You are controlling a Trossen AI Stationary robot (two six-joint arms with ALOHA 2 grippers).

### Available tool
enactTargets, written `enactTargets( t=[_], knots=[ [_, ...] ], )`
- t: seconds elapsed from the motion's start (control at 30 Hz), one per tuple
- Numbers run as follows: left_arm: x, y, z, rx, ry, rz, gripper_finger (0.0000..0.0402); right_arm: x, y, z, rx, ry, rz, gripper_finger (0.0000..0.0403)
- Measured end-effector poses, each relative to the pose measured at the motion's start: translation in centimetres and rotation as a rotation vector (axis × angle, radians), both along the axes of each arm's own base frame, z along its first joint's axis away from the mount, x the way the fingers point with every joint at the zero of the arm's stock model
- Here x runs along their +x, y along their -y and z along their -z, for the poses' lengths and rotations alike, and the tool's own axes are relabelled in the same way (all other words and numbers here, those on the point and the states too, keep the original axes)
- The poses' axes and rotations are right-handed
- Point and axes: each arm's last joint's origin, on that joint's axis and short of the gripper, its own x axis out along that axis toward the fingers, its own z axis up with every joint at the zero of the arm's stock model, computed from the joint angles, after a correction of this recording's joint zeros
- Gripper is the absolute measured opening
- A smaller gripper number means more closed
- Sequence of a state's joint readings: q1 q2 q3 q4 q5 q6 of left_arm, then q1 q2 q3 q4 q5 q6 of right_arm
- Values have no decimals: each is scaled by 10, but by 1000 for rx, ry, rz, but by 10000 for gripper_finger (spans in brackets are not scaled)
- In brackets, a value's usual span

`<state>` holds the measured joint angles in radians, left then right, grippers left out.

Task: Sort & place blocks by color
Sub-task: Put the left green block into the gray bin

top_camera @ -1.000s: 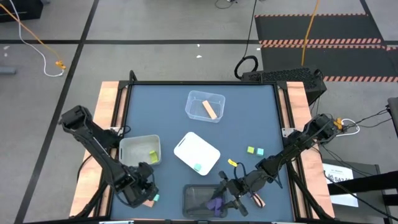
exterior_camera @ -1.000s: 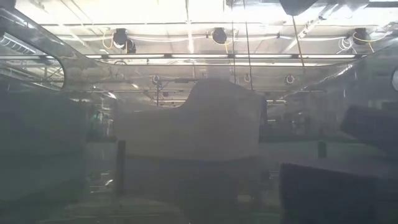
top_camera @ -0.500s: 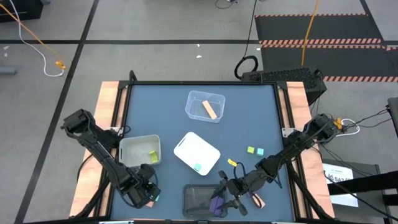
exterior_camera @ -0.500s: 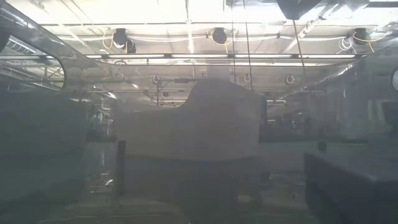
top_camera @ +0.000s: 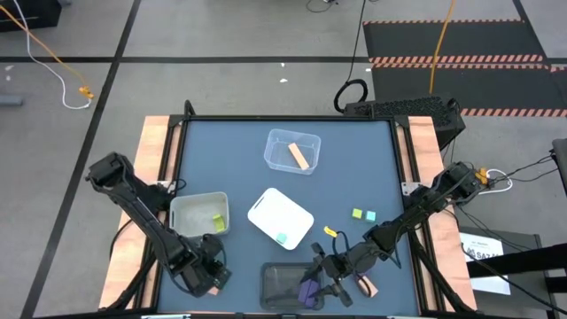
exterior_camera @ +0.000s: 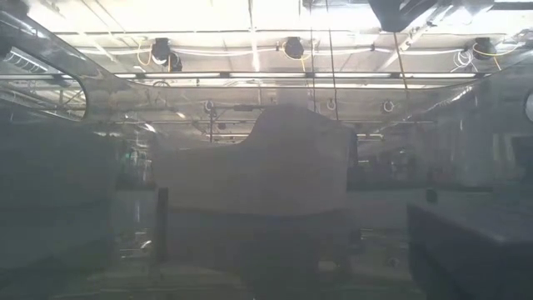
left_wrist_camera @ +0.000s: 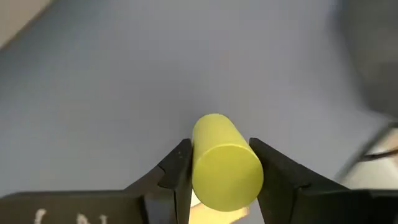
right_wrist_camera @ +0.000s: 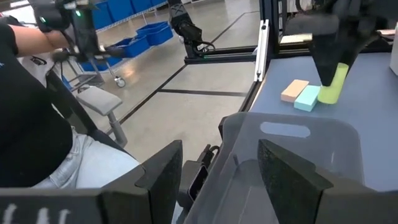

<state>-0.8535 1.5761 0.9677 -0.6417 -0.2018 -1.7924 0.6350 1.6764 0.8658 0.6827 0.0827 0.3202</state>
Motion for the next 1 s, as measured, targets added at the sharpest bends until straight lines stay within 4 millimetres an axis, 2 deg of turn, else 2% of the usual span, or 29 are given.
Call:
enactTargets(
  t=[0.13, 0.23, 0.43, 0.67, 0.83, 1.0],
  knots=[
    [14, -6, -25, 76, 164, 36, 128, 0, 0, 1, -5, -6, 2, 201],
    [27, -11, -47, 220, 322, 75, 128, 1, 2, 1, -37, 4, 18, 201],
    [56, -15, -95, 528, 564, 199, 128, 5, 9, 2, -135, 51, 173, 201],
    [82, -16, -143, 807, 780, 326, 128, 10, 14, -4, -106, 95, 219, 201],
    [90, -19, -156, 917, 851, 379, 128, 12, 17, -5, -95, 108, 231, 201],
    [94, -26, -154, 942, 815, 386, 128, 13, 20, -5, -100, 102, 238, 201]
  ],
)
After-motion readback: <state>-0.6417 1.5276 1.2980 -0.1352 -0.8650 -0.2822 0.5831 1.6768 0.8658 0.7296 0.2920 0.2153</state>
